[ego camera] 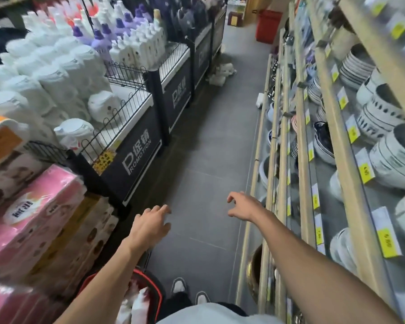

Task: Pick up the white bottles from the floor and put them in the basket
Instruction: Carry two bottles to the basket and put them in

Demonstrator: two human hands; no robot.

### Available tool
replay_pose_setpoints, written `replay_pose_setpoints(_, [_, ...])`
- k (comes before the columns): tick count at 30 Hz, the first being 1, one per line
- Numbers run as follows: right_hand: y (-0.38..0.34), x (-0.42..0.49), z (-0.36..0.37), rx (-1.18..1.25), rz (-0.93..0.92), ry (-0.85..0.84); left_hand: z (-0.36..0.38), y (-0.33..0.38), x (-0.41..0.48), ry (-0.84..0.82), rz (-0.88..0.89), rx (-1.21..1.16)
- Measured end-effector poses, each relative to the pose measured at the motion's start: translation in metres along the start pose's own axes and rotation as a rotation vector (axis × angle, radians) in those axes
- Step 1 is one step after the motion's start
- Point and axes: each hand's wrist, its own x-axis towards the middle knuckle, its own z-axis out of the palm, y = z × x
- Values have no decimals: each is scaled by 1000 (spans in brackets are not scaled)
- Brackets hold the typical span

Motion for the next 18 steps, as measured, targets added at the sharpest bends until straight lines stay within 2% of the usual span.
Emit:
replay_pose_setpoints(5, [5,34,-30,12,12,93,-22,-1,50,38,-61,13])
replay_pose_setpoints(11, [-9,78,-57,61,53,142,-64,-12,126,-6,18,62])
replay_pose_setpoints(18, [-20,123,-99,79,113,186,-125,-12,210,46,111,92])
